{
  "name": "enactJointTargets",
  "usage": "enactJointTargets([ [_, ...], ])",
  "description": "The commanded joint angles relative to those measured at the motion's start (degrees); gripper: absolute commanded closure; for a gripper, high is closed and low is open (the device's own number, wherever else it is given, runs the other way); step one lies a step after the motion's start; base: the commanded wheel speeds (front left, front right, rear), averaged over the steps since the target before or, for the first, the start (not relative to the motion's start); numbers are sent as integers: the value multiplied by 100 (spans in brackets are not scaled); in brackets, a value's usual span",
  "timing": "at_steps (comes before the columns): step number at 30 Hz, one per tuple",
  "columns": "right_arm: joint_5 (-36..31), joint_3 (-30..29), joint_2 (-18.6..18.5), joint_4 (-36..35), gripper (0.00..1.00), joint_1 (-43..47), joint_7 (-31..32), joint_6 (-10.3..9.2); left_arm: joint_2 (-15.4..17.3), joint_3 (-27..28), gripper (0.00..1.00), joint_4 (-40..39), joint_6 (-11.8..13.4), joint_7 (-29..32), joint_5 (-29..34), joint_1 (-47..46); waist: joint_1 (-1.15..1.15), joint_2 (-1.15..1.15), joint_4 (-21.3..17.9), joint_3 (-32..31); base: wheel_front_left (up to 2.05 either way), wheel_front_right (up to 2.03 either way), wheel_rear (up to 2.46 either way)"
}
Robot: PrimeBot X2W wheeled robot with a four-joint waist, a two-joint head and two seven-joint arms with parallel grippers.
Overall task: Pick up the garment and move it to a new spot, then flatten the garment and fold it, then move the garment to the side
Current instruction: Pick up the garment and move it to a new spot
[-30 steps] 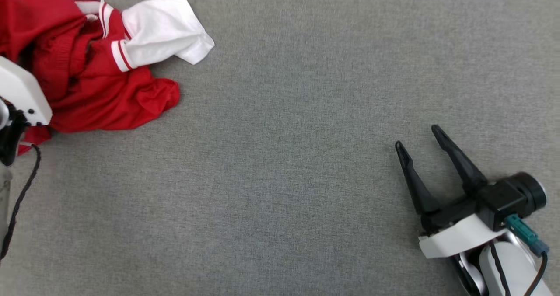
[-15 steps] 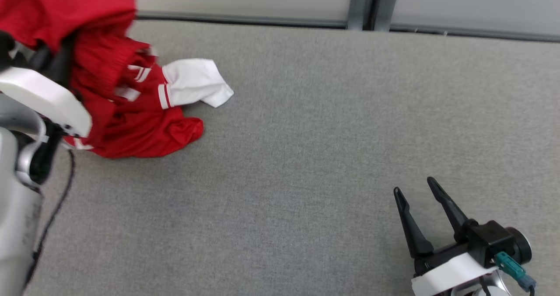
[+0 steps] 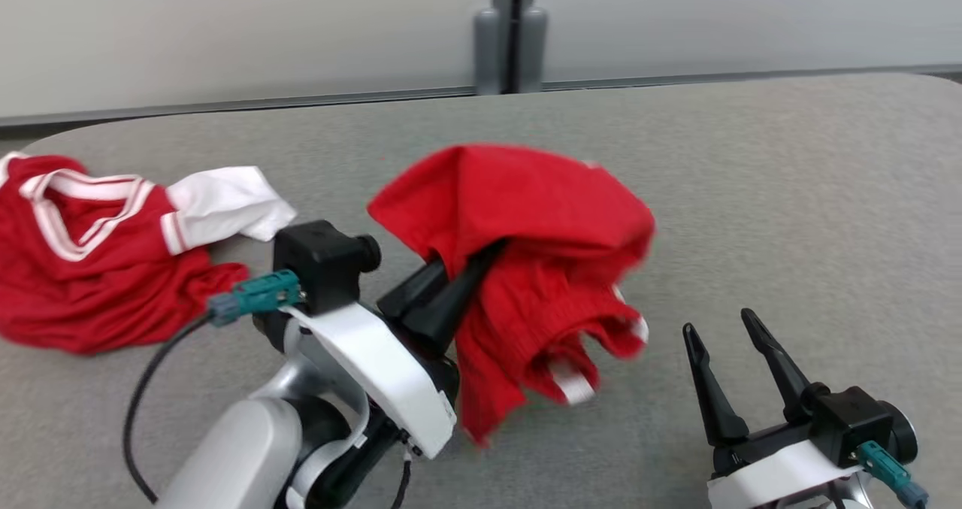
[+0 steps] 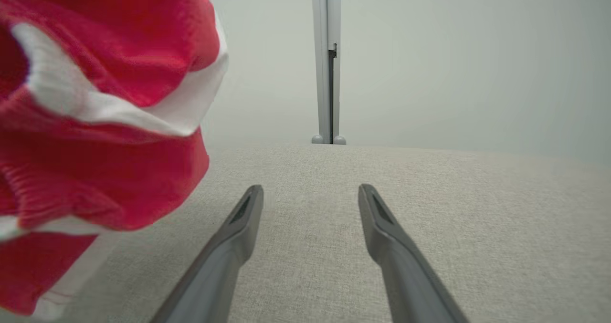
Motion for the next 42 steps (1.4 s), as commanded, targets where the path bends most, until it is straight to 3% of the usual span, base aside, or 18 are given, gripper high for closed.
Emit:
enactJointTargets([
  [1,62,-18,1,-44,0,-48,-2,-1,-52,-82,100,155,86,43,-42,156,0,0,-529,68,0,0,0],
  [6,143,-67,7,-77,0,-24,-3,-1,-293,-161,100,1400,141,260,-491,346,0,0,-1160,155,0,0,0],
  [9,261,-75,7,-72,0,25,-2,-1,-452,-46,100,2464,27,203,-728,192,0,0,-1415,192,0,0,0],
  [15,369,-60,10,-81,0,116,-2,-1,-622,139,100,3962,-76,-478,-611,-152,0,0,-1552,167,0,0,0],
  [16,377,-78,9,-81,0,143,-2,-1,-655,162,69,4167,-115,-649,-574,-216,0,0,-1542,149,0,0,0],
  [17,374,-98,9,-81,0,156,-2,-1,-687,167,19,4334,-171,-807,-567,-261,0,0,-1516,126,0,0,0],
  [18,360,-111,8,-86,0,158,-2,-1,-712,146,0,4478,-263,-942,-547,-297,0,0,-1482,99,0,0,0],
  [22,213,-137,4,-124,0,165,-2,-1,-633,-42,0,4629,-484,-1519,-251,-217,0,0,-1306,-78,0,0,0],
  [25,54,-195,3,-171,0,189,-2,-1,-508,36,0,4395,-401,-2284,-3,108,0,0,-1142,-251,0,0,0],
  [30,-132,-386,-50,-256,0,326,-2,-1,-272,275,0,3817,-55,-3217,260,921,0,0,-797,-558,0,0,0],
  [37,-201,-593,-138,-288,0,580,-2,-1,-137,1058,0,2696,480,-3445,1050,2157,0,0,-338,-839,0,0,0],
  [42,-209,-761,-97,-237,0,799,-2,-1,-385,1818,0,2193,281,-3440,1770,2870,0,0,-90,-1000,0,0,0],
])
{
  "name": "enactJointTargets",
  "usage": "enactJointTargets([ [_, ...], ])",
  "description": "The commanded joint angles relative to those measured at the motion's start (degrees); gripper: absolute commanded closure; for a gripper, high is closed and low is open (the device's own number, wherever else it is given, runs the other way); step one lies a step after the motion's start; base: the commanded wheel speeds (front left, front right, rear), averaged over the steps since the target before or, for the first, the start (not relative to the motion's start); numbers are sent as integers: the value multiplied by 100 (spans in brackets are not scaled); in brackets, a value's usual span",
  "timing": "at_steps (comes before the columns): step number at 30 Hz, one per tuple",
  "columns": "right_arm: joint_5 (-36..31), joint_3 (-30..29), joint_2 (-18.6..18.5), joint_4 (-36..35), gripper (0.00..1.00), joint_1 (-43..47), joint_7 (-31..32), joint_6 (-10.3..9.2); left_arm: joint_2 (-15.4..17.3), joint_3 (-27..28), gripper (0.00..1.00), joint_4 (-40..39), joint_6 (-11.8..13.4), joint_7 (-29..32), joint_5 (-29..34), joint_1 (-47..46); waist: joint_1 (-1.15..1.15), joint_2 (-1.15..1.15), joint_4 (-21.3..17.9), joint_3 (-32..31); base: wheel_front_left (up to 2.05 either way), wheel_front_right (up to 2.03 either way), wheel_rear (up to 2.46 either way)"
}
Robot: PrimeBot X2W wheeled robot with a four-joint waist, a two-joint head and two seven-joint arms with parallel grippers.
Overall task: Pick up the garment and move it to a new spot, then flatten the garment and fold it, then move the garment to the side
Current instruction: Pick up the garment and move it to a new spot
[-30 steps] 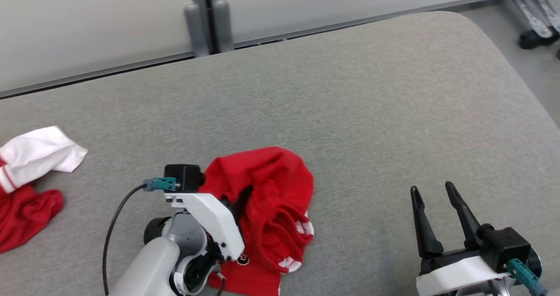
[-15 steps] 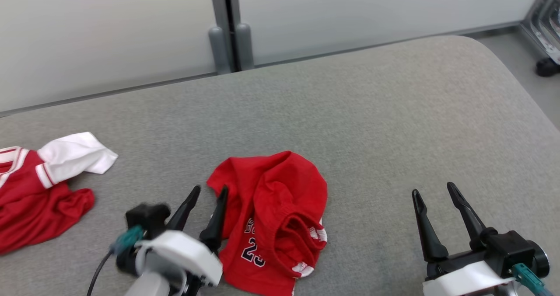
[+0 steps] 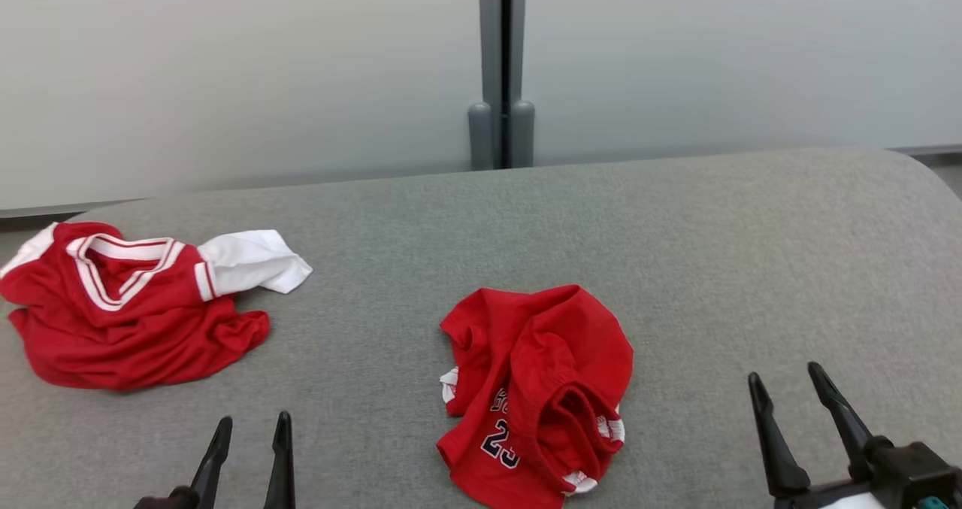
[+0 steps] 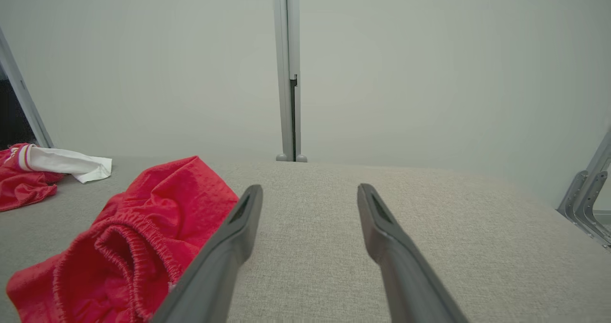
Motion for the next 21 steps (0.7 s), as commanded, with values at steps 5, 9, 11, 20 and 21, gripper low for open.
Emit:
enactJointTargets([
  [5,46,-162,70,172,0,315,-2,-1,-313,700,0,-4,-509,0,615,330,0,0,229,-252,0,0,0],
  [9,51,-140,87,273,0,370,-2,-1,-477,1025,0,97,-702,-1,869,384,0,0,216,-305,0,0,0],
  [11,79,-134,88,317,0,366,-2,-1,-535,1136,0,159,-781,-1,940,430,0,0,203,-323,0,0,0],
  [20,107,-156,90,411,0,264,-2,-1,-633,1389,0,255,-949,-1,1116,366,0,0,190,-310,0,0,0],
  [21,102,-159,90,419,0,263,-2,-1,-636,1404,0,258,-965,-1,1133,345,0,0,188,-306,0,0,0],
])
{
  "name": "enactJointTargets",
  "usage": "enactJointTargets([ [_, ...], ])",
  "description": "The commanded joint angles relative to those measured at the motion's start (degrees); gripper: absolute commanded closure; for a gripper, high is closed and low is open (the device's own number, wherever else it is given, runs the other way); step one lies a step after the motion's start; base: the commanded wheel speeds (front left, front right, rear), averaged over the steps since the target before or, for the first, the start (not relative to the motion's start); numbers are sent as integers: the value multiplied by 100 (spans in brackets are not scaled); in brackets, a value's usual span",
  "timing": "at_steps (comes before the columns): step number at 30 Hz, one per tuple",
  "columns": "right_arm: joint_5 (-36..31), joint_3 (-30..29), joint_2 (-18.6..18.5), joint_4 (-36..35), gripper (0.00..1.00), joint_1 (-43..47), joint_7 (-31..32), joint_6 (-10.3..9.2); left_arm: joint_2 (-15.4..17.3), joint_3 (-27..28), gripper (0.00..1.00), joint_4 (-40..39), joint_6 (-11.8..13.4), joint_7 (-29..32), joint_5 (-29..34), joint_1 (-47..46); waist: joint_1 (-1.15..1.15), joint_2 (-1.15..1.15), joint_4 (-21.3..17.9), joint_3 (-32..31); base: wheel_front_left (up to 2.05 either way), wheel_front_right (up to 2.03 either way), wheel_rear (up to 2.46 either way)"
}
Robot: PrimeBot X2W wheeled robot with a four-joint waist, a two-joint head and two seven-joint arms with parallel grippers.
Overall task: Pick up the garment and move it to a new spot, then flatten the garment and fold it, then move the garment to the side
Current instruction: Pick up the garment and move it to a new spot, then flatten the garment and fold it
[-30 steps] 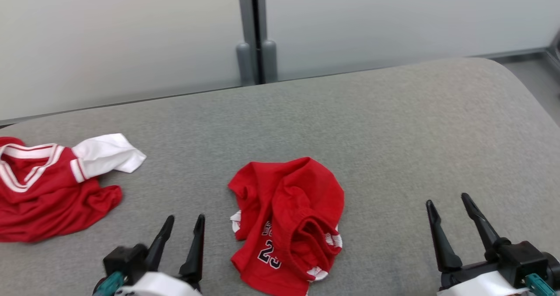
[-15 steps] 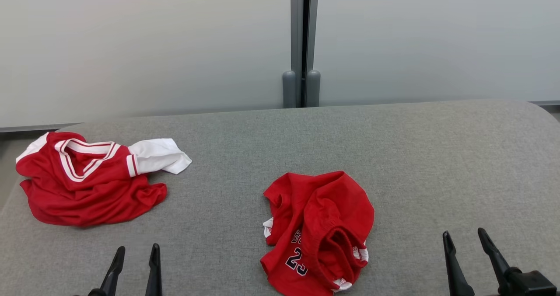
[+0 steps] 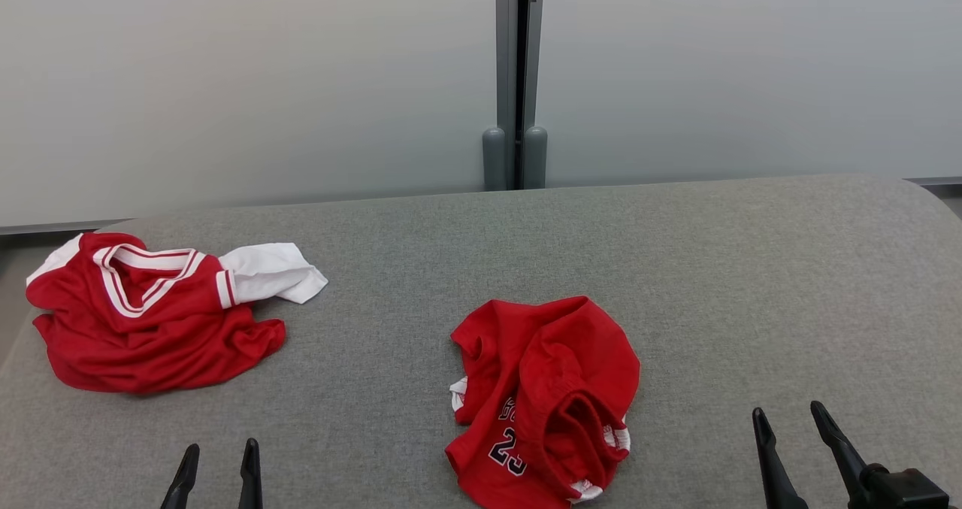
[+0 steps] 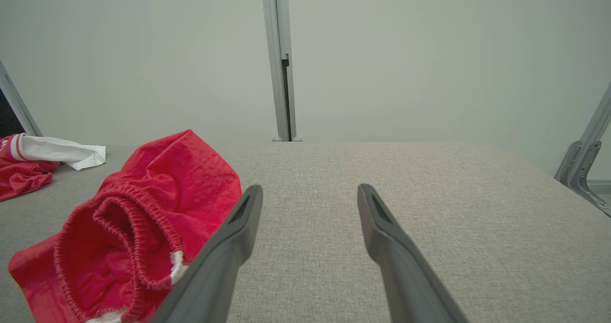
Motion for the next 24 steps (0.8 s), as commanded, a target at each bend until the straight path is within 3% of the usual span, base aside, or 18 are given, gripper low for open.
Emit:
enactJointTargets([
  [1,-6,-24,-22,14,0,-27,-2,-1,12,31,0,4,-29,0,37,-61,0,0,-2,3,0,0,0],
  [10,-41,-22,-21,33,0,-74,-2,-1,2,19,0,-62,-72,0,19,-95,0,0,-55,-5,0,0,0],
  [13,-42,-37,-22,-3,0,-99,-2,-1,-2,-223,0,-343,-83,-1,20,-188,0,0,-96,-8,0,0,0],
  [19,-78,24,-23,-30,0,-181,-2,-1,21,-1800,0,-859,-123,-1,107,-379,0,0,-255,13,0,0,0],
  [24,-53,101,-24,-70,0,-289,-2,-1,308,-3330,0,-781,-128,109,-146,-753,0,0,-486,63,0,0,0],
])
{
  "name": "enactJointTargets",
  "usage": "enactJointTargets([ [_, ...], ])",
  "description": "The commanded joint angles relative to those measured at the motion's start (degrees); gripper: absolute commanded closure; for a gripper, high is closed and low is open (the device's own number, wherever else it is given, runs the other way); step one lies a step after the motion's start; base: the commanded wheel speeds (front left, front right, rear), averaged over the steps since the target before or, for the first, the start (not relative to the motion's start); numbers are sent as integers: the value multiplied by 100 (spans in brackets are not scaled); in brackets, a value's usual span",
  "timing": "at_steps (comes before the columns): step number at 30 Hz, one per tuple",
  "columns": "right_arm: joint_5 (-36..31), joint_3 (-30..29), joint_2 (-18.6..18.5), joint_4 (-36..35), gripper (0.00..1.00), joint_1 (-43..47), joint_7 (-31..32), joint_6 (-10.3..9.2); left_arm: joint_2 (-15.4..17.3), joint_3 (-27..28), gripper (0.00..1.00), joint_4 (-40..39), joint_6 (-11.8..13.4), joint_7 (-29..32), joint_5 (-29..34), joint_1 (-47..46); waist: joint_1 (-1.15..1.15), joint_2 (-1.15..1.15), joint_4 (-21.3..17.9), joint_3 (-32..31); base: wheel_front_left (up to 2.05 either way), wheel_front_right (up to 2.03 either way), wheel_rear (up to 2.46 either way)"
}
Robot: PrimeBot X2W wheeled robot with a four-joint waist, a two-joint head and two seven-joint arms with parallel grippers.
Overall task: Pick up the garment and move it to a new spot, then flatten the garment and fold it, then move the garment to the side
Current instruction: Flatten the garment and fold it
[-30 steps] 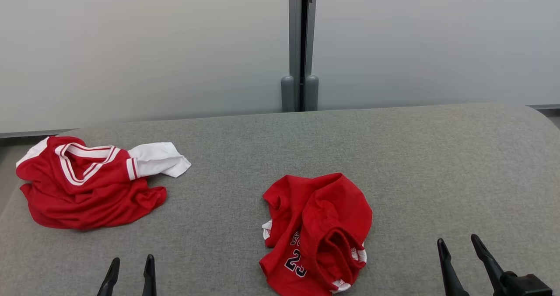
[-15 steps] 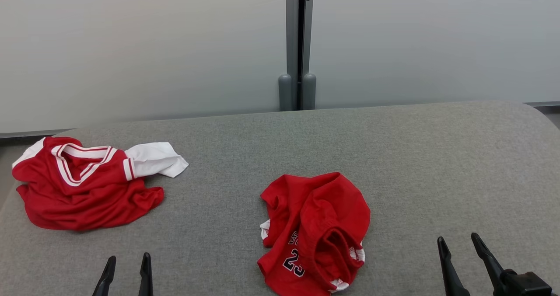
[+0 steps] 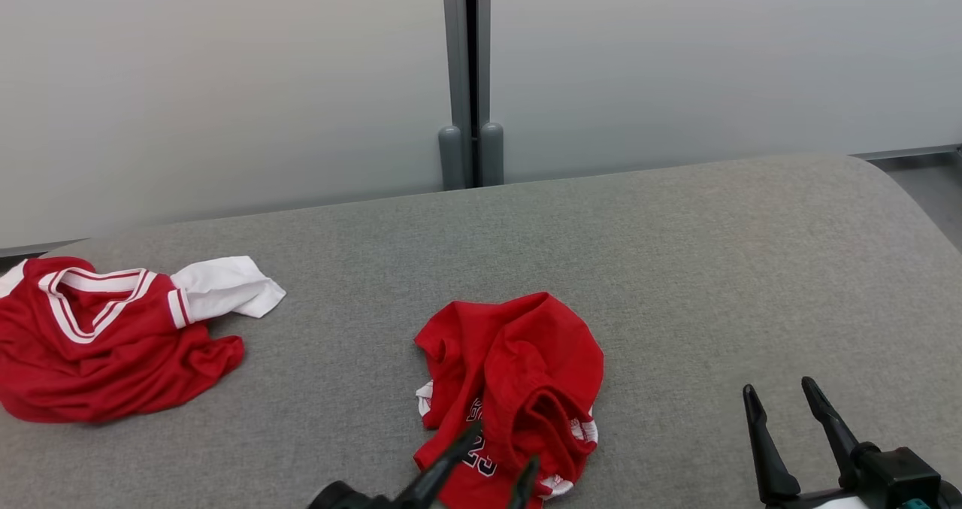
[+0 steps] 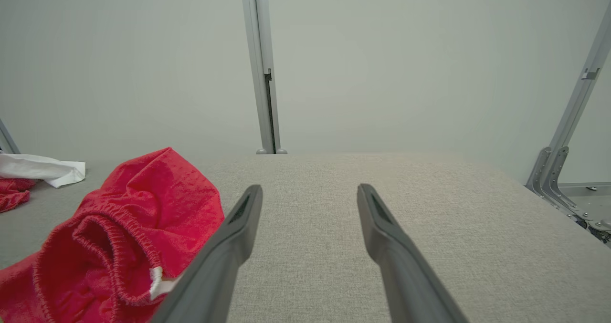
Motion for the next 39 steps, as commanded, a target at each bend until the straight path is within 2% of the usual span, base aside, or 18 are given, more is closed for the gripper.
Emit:
enactJointTargets([
  [1,1,20,-28,-37,0,-93,-3,-1,77,-442,0,98,-2,113,-211,-268,0,0,-138,51,0,0,0],
  [7,18,131,-28,-76,0,-257,-3,-1,315,-1717,0,828,-2,648,-690,-1086,0,0,-487,247,0,0,0],
  [11,61,163,-29,-83,0,-285,-3,-1,321,-2114,0,1500,-1,817,-901,-1543,0,0,-699,364,0,0,0],
  [15,99,182,-28,-80,0,-313,-3,-1,265,-2099,0,2121,27,899,-945,-1773,0,0,-836,432,0,0,0],
  [19,124,164,-28,-71,0,-300,-3,-1,155,-1974,0,2799,266,906,-949,-1945,0,0,-941,471,0,0,0],
  [22,131,153,-28,-70,0,-292,-3,-1,104,-1932,0,3165,317,916,-1005,-2036,0,0,-960,490,0,0,0],
  [24,134,148,-28,-66,0,-289,-3,-1,73,-1926,62,3369,333,932,-1035,-2106,0,0,-960,494,0,0,0],
  [25,136,146,-28,-63,0,-288,-3,-1,53,-1919,87,3461,334,926,-1063,-2122,0,0,-956,493,0,0,0],
  [26,137,142,-28,-63,0,-290,-3,-1,28,-1899,100,3541,347,912,-1078,-2149,0,0,-951,490,0,0,0],
  [32,162,156,-29,-40,0,-326,-3,-1,-78,-1733,100,3644,313,748,-1323,-2366,0,0,-920,453,0,0,0],
  [39,195,140,-28,-31,0,-291,-3,-1,-198,-1336,100,2552,140,1089,-2255,-2828,0,0,-907,424,0,0,0],
])
